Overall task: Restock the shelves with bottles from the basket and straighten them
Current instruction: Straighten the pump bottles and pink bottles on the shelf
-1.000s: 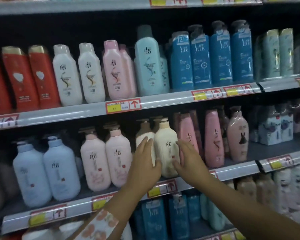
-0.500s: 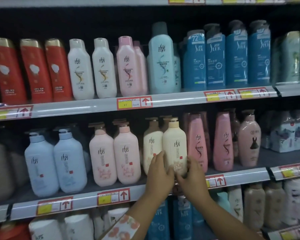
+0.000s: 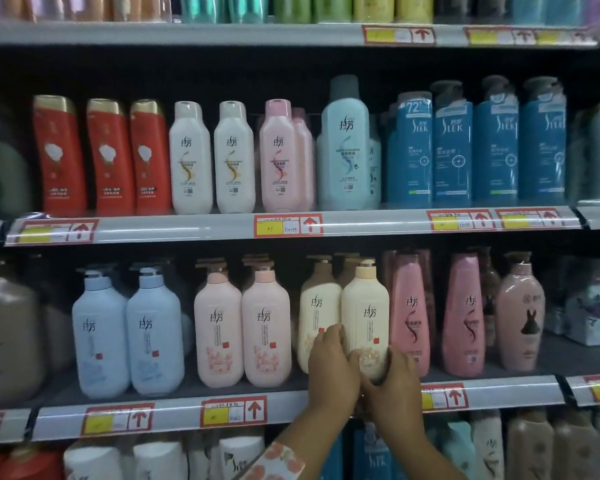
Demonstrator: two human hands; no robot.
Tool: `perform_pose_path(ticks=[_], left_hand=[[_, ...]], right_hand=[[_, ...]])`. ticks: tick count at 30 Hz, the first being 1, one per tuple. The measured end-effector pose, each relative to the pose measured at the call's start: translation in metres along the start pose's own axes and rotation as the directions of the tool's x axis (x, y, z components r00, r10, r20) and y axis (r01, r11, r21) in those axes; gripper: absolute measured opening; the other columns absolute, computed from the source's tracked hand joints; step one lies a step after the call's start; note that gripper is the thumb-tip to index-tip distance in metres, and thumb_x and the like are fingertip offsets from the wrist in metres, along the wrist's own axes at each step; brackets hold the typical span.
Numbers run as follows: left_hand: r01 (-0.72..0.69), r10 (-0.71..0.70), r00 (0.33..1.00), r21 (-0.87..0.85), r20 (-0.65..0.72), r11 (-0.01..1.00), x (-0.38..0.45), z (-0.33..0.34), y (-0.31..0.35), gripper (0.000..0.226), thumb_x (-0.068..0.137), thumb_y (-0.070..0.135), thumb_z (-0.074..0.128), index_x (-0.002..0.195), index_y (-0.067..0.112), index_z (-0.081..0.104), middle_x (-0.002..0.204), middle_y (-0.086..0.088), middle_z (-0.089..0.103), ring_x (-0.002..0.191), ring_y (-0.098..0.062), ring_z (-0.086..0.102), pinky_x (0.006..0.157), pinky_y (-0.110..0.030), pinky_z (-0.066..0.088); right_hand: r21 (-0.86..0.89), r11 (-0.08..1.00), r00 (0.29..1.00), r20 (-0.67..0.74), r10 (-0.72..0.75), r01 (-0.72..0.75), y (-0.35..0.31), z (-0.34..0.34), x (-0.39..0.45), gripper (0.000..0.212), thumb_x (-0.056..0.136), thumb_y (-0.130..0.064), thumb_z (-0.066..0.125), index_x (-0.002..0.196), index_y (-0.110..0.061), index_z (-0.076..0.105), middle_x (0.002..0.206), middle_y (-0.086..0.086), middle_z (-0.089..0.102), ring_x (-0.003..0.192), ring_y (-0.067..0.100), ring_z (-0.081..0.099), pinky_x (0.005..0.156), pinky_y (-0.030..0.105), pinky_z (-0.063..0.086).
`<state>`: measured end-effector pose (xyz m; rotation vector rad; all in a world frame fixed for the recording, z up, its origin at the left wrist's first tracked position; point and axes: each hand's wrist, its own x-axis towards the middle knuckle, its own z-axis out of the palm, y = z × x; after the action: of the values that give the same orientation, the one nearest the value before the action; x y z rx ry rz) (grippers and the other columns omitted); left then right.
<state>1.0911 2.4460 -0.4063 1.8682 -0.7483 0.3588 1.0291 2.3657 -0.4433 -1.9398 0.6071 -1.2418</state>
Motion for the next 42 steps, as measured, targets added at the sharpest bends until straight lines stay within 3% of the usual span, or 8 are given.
perform_pose_path(ticks=[13,18,22,26,32,35,38,42], left_hand=[[-0.014,0.016,0.999,-0.031,0.041,0.999,-0.010,-0.007,-0.002,0.032,0.093,0.017,0.064,0.124,0.022,0.057,0.120,0.007,0.060,0.111,-0.009,0.060,0.097,-0.034,0.056],[-0.076,0.076,0.997,-0.004,-0.027,0.997,-0.018,-0.024,-0.017,0.045,0.099,0.022,0.059,0.143,0.025,0.045,0.140,0.016,0.045,0.127,0.000,0.042,0.108,-0.019,0.037],[-0.044,0.045,0.999,0.008,-0.025,0.999,-0.016,-0.034,-0.030,0.066,0.097,0.018,0.062,0.153,0.025,0.028,0.156,0.009,0.029,0.134,-0.002,0.033,0.108,-0.018,0.035],[-0.026,0.026,1.000,0.015,0.011,1.000,-0.012,-0.033,-0.034,0.076,0.097,0.017,0.061,0.158,0.020,0.016,0.157,0.007,0.025,0.142,-0.011,0.032,0.113,-0.021,0.031],[0.036,-0.036,0.999,-0.001,0.009,0.999,-0.002,-0.016,-0.037,0.079,0.093,0.027,0.064,0.157,0.021,0.017,0.154,0.006,0.036,0.142,-0.011,0.038,0.118,-0.033,0.036],[0.082,-0.082,0.996,-0.011,-0.033,0.997,0.002,-0.014,-0.033,0.070,0.094,0.029,0.064,0.152,0.024,0.027,0.148,0.007,0.044,0.136,-0.011,0.046,0.114,-0.022,0.035],[0.109,-0.109,0.994,-0.003,0.005,0.994,-0.004,-0.014,-0.030,0.058,0.095,0.014,0.061,0.148,0.011,0.037,0.147,-0.009,0.047,0.133,-0.027,0.048,0.108,-0.033,0.040],[0.077,-0.075,0.997,0.106,-0.029,0.991,-0.001,-0.010,-0.039,0.072,0.100,0.029,0.056,0.158,0.012,0.017,0.161,-0.003,0.032,0.145,-0.018,0.036,0.118,-0.027,0.027]], right_hand=[[-0.069,0.997,1.000,-0.004,0.016,-0.016,0.001,0.004,0.001,0.052,0.078,-0.023,0.084,0.119,-0.012,0.056,0.109,0.000,0.051,0.100,0.014,0.048,0.083,0.031,0.046],[-0.024,1.000,0.999,-0.034,-0.019,0.018,-0.004,-0.003,-0.006,0.058,0.083,-0.019,0.079,0.133,-0.014,0.049,0.121,0.000,0.053,0.111,0.020,0.055,0.092,0.047,0.056],[-0.080,0.979,0.981,-0.029,-0.192,0.189,-0.032,-0.010,-0.004,0.049,0.092,-0.020,0.068,0.137,-0.017,0.050,0.127,-0.003,0.051,0.110,0.012,0.053,0.090,0.033,0.053],[-0.080,0.950,0.944,0.162,-0.286,0.302,-0.072,-0.005,0.014,0.047,0.095,-0.021,0.066,0.138,-0.024,0.049,0.124,-0.012,0.052,0.088,0.003,0.062,0.070,0.017,0.054],[-0.138,0.953,0.930,0.296,-0.219,0.268,-0.113,0.023,0.047,0.070,0.092,-0.026,0.070,0.152,-0.020,0.034,0.147,-0.001,0.049,0.113,0.024,0.064,0.104,0.035,0.047],[-0.161,0.964,0.940,0.304,-0.157,0.213,-0.127,0.037,0.059,0.059,0.092,-0.026,0.070,0.142,-0.018,0.039,0.139,0.002,0.053,0.116,0.025,0.061,0.098,0.034,0.051],[-0.167,0.972,0.958,0.263,-0.118,0.166,-0.134,0.051,0.070,0.048,0.091,-0.027,0.069,0.129,-0.018,0.041,0.126,0.004,0.056,0.103,0.026,0.066,0.084,0.045,0.060],[-0.146,0.986,0.974,0.220,-0.053,0.087,-0.138,0.062,0.084,0.038,0.091,-0.027,0.069,0.117,-0.015,0.043,0.115,0.009,0.060,0.093,0.029,0.069,0.076,0.048,0.062]])
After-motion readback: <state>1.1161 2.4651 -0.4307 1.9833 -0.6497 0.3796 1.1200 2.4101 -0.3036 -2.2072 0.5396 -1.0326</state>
